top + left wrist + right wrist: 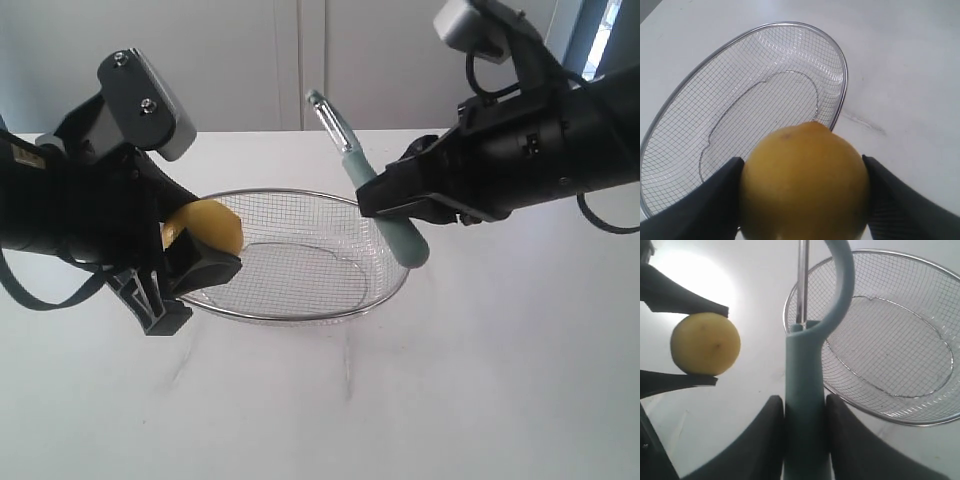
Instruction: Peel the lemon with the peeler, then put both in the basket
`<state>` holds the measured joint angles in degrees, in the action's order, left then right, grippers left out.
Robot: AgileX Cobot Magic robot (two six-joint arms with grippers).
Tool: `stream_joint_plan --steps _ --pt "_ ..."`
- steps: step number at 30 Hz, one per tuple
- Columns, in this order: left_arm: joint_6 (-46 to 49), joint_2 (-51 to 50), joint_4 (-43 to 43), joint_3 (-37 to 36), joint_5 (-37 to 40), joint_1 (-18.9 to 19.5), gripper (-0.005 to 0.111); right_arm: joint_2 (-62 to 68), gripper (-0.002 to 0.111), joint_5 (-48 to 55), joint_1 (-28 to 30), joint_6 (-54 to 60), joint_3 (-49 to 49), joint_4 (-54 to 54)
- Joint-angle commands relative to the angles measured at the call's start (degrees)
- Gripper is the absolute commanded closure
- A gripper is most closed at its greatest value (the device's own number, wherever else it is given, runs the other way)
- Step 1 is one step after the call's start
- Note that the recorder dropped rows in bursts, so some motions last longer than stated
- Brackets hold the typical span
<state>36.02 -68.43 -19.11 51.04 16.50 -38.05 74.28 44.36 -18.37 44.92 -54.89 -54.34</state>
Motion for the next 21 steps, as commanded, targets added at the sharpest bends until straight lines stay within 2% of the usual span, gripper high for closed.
stream_joint_plan --steps 1,9,21 --pt "-0.4 0.4 -1.3 -0.4 -0.2 0.3 0.107 2.9 0.108 -2.0 0.2 -0.3 1.4 0.1" --pt "-0.4 0.4 -1.3 -0.4 -0.2 0.3 0.107 12.0 0.108 1.2 0.1 -0.2 1.6 -2.3" --pt "-0.4 0.4 -1.4 -0.4 -0.2 0.3 0.107 17.0 0.108 3.2 -11.0 2.5 1.6 -7.6"
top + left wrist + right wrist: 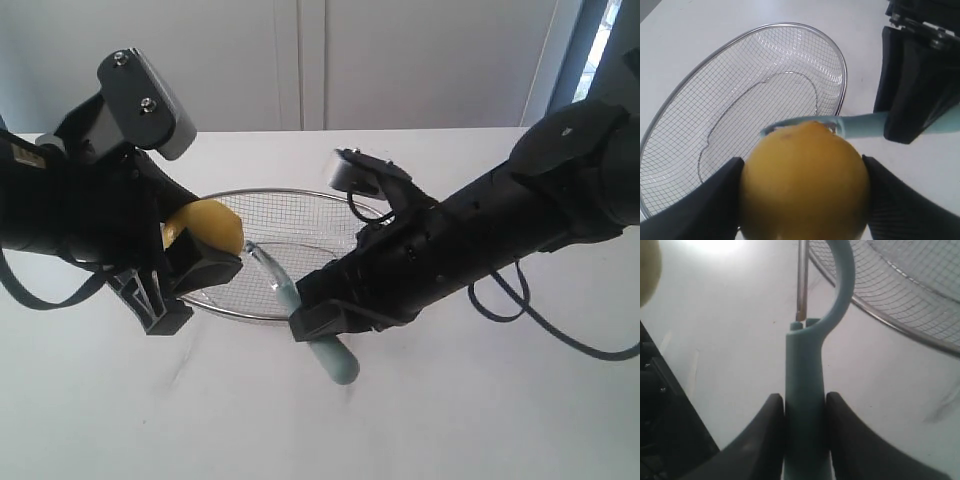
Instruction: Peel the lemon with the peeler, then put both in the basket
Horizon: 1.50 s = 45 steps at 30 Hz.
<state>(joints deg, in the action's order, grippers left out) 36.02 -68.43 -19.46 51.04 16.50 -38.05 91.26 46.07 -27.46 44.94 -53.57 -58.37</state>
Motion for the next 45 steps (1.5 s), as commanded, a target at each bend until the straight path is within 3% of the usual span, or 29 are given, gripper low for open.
stream_joint_plan --steps 1,18,45 --pt "-0.4 0.4 -1.1 -0.4 -0.2 0.3 0.107 0.1 0.108 3.2 -2.3 4.5 0.0 -5.5" --pt "-0.4 0.4 -1.1 -0.4 -0.2 0.3 0.107 0.1 0.108 6.6 -1.7 8.2 -1.8 -7.4" --pt "-0.4 0.4 -1.1 -0.4 -0.1 0.3 0.107 -13.7 0.108 5.8 8.1 6.9 -1.8 -3.1"
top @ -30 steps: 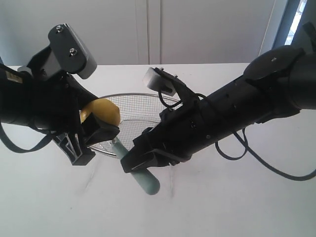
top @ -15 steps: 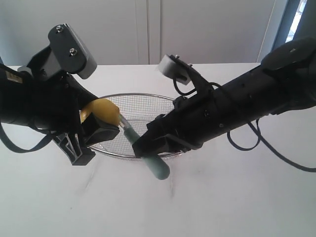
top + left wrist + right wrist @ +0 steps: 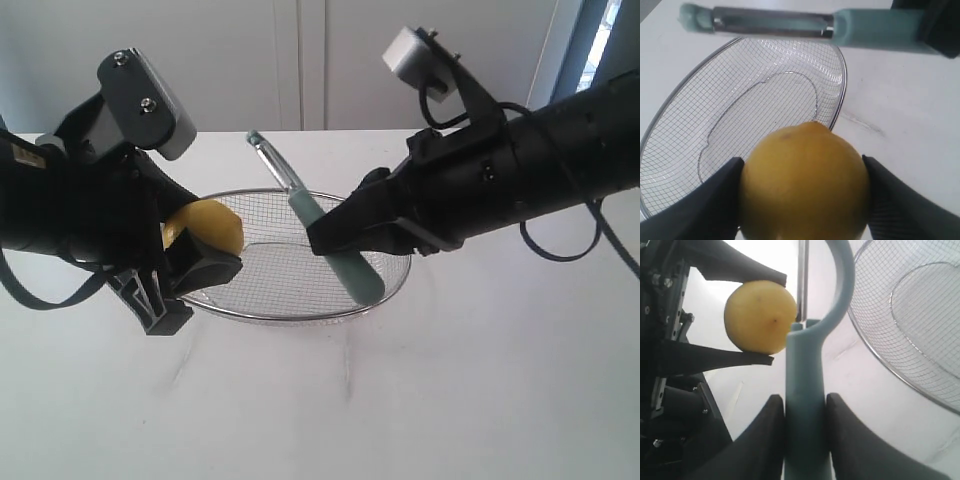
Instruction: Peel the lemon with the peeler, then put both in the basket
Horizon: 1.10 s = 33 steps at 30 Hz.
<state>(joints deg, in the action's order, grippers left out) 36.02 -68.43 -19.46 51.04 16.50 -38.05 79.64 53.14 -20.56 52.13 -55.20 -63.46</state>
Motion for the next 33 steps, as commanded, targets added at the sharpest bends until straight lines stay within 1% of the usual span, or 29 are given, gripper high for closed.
stream_joint_plan --steps 1,9,21,24,33 --pt "-0.4 0.4 -1.1 -0.4 -0.1 0.3 0.107 -2.2 0.108 -2.2 1.2 -0.9 -0.2 2.7" --pt "-0.4 0.4 -1.1 -0.4 0.0 0.3 0.107 -2.2 0.108 -7.2 1.2 -7.3 -0.1 10.9" --pt "-0.4 0.4 -1.1 -0.4 0.0 0.3 0.107 5.0 0.108 -6.3 0.9 -8.9 -0.1 10.8" --pt "-0.4 0.4 -1.1 -0.4 0.0 0.3 0.107 7.0 0.108 -5.4 -0.2 -8.6 -0.1 9.1" --pt "-0.4 0.4 -1.1 -0.4 0.0 0.3 0.107 11.4 0.108 -5.2 -6.5 -8.5 -0.1 7.6"
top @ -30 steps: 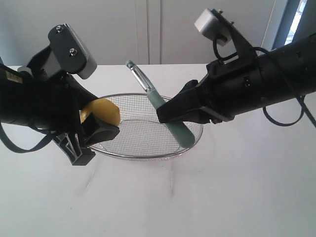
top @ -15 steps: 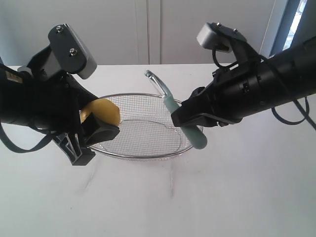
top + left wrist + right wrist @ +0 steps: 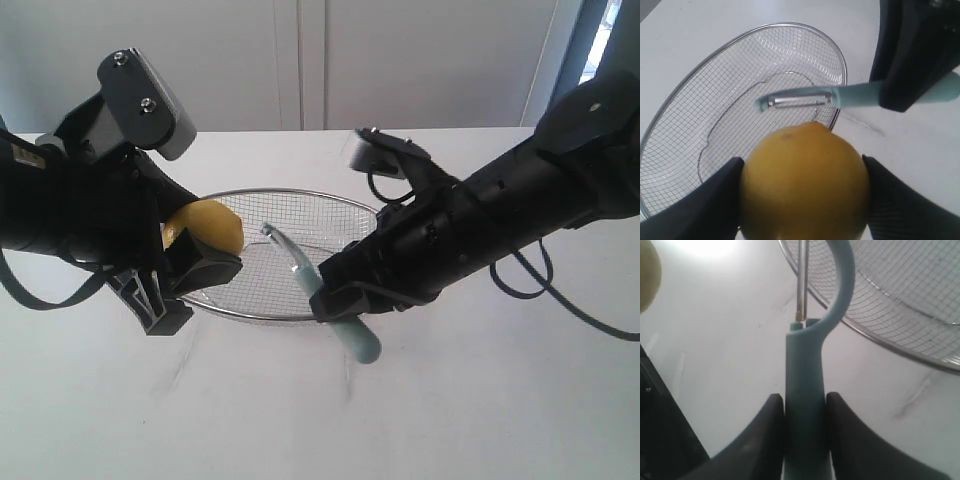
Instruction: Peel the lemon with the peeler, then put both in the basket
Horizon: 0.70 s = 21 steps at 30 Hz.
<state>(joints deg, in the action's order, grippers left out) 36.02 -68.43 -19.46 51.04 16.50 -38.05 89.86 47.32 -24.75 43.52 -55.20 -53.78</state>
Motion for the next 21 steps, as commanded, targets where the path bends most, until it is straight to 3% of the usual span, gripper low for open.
stream_joint_plan --steps 1,8,21 --pt "-0.4 0.4 -1.1 -0.4 0.0 0.3 0.107 1.5 0.108 0.9 -3.2 0.1 -0.1 -3.0" --pt "-0.4 0.4 -1.1 -0.4 0.0 0.3 0.107 1.6 0.108 3.9 -6.1 3.0 -0.1 -6.2" --pt "-0.4 0.4 -1.1 -0.4 0.0 0.3 0.107 -0.5 0.108 5.3 -6.1 4.9 -0.2 -8.5"
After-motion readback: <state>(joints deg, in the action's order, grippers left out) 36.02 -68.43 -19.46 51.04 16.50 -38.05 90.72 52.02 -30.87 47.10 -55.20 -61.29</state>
